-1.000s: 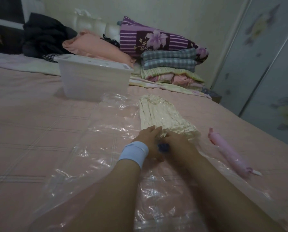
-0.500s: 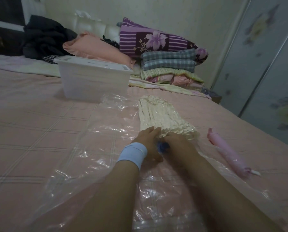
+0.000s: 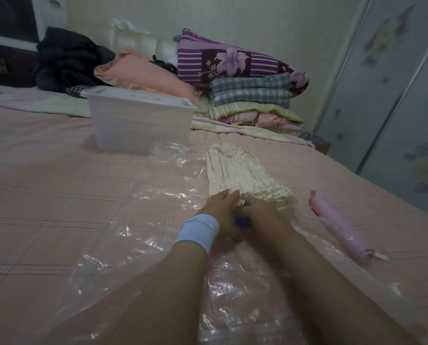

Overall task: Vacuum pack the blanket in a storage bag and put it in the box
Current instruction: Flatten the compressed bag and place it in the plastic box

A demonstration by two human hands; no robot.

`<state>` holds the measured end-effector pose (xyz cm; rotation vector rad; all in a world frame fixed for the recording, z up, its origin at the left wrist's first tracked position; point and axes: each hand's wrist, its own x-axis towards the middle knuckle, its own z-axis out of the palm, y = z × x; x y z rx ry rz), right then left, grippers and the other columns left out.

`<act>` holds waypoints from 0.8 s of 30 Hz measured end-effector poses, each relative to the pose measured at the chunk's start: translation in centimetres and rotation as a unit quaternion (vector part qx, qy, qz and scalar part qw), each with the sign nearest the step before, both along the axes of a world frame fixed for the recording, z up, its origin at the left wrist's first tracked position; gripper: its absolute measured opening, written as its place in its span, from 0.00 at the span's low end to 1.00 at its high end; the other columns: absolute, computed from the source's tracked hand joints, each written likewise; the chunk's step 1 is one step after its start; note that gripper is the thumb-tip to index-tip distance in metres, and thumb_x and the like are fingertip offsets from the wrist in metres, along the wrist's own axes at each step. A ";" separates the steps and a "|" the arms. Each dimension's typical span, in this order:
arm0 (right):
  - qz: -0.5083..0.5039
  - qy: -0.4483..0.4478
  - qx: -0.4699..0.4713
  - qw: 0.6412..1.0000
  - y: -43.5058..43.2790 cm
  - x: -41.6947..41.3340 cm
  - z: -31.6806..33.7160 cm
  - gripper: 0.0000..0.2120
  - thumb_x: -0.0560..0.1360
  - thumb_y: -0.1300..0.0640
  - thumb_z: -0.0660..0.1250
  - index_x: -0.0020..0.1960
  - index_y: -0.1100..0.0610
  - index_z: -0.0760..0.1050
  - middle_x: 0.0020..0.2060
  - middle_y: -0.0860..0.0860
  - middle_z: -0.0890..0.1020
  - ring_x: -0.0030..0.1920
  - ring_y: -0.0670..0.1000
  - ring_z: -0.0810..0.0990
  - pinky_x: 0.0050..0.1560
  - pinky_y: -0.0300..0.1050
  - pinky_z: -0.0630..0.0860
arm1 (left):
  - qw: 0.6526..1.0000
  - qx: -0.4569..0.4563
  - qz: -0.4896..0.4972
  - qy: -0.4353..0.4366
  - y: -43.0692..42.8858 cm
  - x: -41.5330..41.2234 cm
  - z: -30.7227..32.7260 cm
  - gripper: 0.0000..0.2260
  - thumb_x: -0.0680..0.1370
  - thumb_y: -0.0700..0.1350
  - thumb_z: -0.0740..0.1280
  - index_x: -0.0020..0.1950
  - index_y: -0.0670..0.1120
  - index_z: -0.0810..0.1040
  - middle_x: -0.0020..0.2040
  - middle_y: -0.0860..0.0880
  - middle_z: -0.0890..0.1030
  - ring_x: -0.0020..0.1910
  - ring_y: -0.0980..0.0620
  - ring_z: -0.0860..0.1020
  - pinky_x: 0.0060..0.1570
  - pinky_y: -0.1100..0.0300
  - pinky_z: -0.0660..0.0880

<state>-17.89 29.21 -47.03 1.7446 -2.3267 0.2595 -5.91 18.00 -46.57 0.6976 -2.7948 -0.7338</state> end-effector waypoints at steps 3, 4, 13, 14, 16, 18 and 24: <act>-0.008 -0.003 -0.004 1.000 0.0 0.3 0.0 0.13 0.70 0.52 0.73 0.54 0.47 0.83 0.50 0.46 0.79 0.48 0.49 0.78 0.46 0.45 0.78 | 1.000 -0.003 -0.001 0.002 0.1 0.1 0.0 0.54 0.64 0.53 0.78 0.79 0.56 0.45 0.80 0.52 0.46 0.78 0.47 0.48 0.73 0.46 0.61; -0.017 0.006 -0.004 1.000 0.0 0.6 0.2 0.11 0.71 0.53 0.71 0.53 0.48 0.83 0.48 0.46 0.80 0.47 0.49 0.79 0.46 0.45 0.77 | 1.000 -0.002 -0.002 0.002 0.1 0.1 0.0 0.54 0.64 0.53 0.78 0.79 0.56 0.45 0.80 0.52 0.46 0.78 0.47 0.48 0.73 0.47 0.61; -0.126 0.054 -0.026 0.990 0.5 1.6 0.9 0.15 0.73 0.45 0.70 0.53 0.54 0.79 0.48 0.52 0.83 0.48 0.55 0.81 0.45 0.45 0.74 | 1.000 -0.003 0.001 0.013 -0.2 -0.1 -0.4 0.55 0.63 0.54 0.79 0.79 0.56 0.46 0.80 0.52 0.47 0.78 0.48 0.48 0.74 0.48 0.59; -0.131 0.042 -0.035 0.990 0.6 1.7 1.1 0.14 0.72 0.45 0.70 0.51 0.54 0.79 0.46 0.52 0.83 0.47 0.55 0.81 0.43 0.45 0.72 | 1.000 -0.003 0.001 0.015 -0.2 -0.1 -0.4 0.55 0.63 0.54 0.79 0.79 0.56 0.46 0.80 0.52 0.47 0.78 0.48 0.48 0.74 0.49 0.59; -0.114 0.027 -0.031 0.993 0.4 1.5 1.1 0.11 0.73 0.49 0.70 0.52 0.55 0.81 0.47 0.53 0.83 0.49 0.55 0.81 0.44 0.44 0.71 | 1.000 0.001 0.001 0.013 -0.2 0.0 -0.4 0.54 0.63 0.54 0.79 0.79 0.57 0.46 0.80 0.52 0.46 0.78 0.48 0.48 0.74 0.49 0.59; -0.081 0.015 -0.016 0.996 0.4 1.4 0.9 0.10 0.74 0.54 0.69 0.54 0.54 0.81 0.50 0.51 0.82 0.51 0.53 0.80 0.46 0.42 0.71 | 1.000 0.000 0.000 0.013 -0.1 0.0 -0.4 0.54 0.64 0.54 0.79 0.79 0.57 0.46 0.80 0.52 0.46 0.78 0.48 0.48 0.74 0.49 0.59; -0.014 0.000 -0.001 1.000 0.6 0.7 0.7 0.09 0.71 0.53 0.69 0.50 0.51 0.83 0.46 0.46 0.78 0.45 0.47 0.78 0.45 0.44 0.76 | 1.000 -0.003 -0.003 0.006 0.1 0.1 -0.2 0.54 0.65 0.53 0.78 0.79 0.56 0.45 0.80 0.51 0.46 0.78 0.47 0.48 0.74 0.47 0.60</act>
